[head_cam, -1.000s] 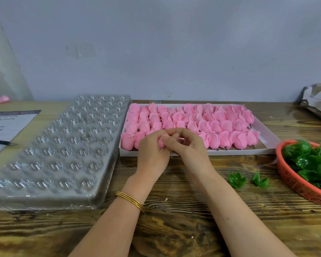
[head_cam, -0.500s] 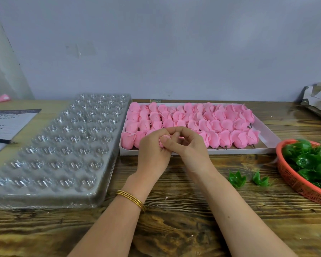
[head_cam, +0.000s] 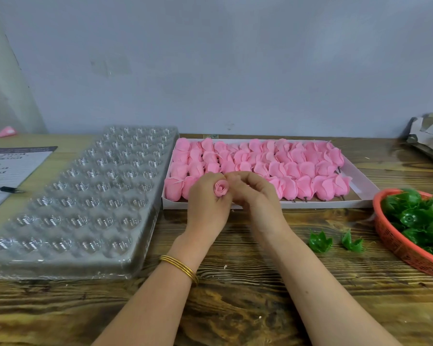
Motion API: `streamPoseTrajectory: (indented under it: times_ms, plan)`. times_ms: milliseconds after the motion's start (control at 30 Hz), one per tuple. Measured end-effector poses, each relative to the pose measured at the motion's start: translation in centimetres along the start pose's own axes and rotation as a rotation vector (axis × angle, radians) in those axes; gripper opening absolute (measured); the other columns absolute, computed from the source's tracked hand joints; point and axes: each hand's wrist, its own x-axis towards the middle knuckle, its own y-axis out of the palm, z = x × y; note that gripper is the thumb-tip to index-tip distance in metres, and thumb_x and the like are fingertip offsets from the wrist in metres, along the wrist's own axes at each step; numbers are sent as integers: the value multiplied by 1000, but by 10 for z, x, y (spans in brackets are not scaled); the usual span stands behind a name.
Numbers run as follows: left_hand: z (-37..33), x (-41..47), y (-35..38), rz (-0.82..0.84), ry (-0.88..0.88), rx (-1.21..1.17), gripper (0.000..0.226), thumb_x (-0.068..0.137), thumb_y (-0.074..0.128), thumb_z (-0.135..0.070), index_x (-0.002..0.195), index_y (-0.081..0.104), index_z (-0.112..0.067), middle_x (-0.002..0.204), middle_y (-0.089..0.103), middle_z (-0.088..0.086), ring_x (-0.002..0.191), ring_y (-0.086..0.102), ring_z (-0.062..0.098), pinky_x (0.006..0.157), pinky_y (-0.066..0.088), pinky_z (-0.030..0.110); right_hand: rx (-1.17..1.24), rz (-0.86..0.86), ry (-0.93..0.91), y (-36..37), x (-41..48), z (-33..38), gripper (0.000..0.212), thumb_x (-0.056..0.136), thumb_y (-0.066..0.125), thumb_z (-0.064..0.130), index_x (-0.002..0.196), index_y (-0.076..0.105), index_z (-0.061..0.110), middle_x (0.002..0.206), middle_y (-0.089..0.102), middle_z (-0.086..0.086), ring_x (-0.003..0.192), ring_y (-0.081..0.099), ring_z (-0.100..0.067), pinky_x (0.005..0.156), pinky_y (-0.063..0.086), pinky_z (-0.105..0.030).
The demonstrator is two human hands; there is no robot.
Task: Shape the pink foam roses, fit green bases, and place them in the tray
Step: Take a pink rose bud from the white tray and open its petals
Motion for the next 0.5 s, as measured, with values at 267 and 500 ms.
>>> streamPoseTrajectory:
  times_ms: [267, 500]
  plan:
    - [-5, 4, 0, -78, -232, -255, 26, 91, 70, -23, 69, 56, -22, 85, 63, 23, 83, 63, 38, 77, 54, 53, -101, -10, -43, 2, 3, -3, 32, 82, 51, -19, 100, 65, 3, 94, 70, -17, 88, 65, -21, 85, 56, -34]
    - [-4, 3, 3, 35, -336, -456, 26, 90, 70, -26, 87, 67, -1, 68, 67, 3, 69, 67, 13, 61, 55, 27, -284, 81, -147, 4, -3, -5, 40, 75, 73, -12, 110, 58, -1, 96, 68, -11, 86, 68, -10, 77, 57, -25]
